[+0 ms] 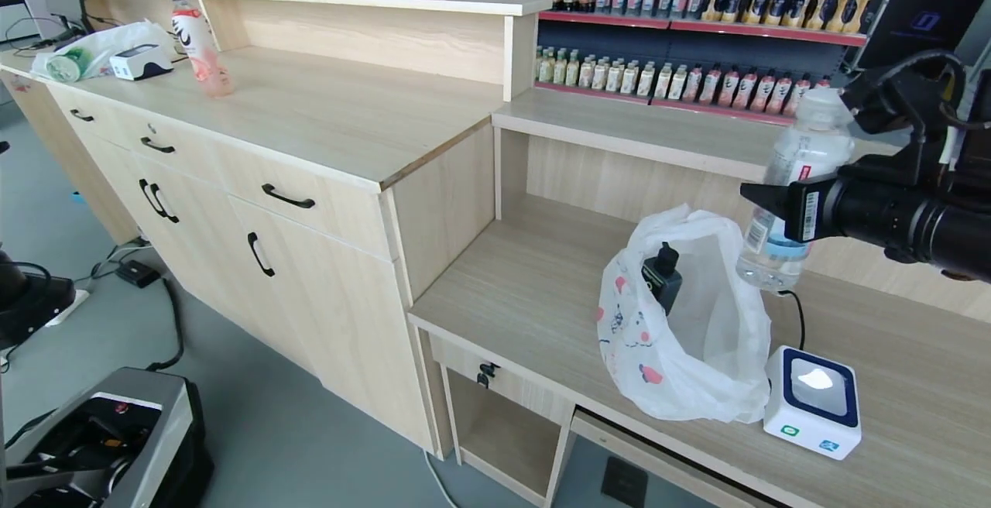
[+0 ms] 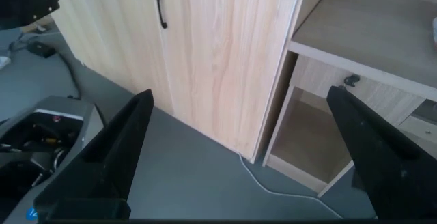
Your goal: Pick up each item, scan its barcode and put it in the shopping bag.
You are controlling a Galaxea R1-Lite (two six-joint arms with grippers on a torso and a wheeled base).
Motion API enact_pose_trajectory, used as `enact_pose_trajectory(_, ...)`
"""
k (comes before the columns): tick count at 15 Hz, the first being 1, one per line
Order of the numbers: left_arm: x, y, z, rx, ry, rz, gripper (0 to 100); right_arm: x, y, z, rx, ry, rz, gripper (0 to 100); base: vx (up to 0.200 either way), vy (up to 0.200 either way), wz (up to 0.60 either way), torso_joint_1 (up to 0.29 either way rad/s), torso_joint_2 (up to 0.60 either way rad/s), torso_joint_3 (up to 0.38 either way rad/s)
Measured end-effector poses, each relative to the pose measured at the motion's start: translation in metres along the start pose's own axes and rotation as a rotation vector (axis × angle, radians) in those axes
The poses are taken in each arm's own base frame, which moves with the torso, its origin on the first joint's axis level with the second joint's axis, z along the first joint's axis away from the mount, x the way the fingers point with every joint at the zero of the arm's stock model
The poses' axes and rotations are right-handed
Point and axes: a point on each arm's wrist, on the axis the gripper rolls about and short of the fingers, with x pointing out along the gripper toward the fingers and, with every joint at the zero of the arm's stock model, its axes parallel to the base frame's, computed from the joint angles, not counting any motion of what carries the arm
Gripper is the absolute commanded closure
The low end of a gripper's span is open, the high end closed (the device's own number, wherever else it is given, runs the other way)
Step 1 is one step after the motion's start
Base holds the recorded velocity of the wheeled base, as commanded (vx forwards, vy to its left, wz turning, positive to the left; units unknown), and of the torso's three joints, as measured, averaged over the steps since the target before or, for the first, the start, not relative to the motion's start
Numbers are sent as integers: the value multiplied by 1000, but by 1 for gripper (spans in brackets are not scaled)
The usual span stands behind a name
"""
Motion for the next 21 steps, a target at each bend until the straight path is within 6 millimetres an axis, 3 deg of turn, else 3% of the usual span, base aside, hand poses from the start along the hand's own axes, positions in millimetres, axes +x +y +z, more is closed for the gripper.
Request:
enact_pose_trajectory(4, 0, 0, 0, 0, 0, 0, 0, 19, -6, -29, -10, -108, 165, 100, 0, 0, 0, 0, 0, 0)
enact_pose_trajectory(11, 0, 0, 0, 0, 0, 2, 0, 39, -6, -101, -26, -76, 212, 100, 0, 0, 0, 0, 0, 0)
enact_pose_trajectory(21, 0, 0, 0, 0, 0, 1, 0, 67, 4, -147, -20, -68, 287, 100, 0, 0, 0, 0, 0, 0)
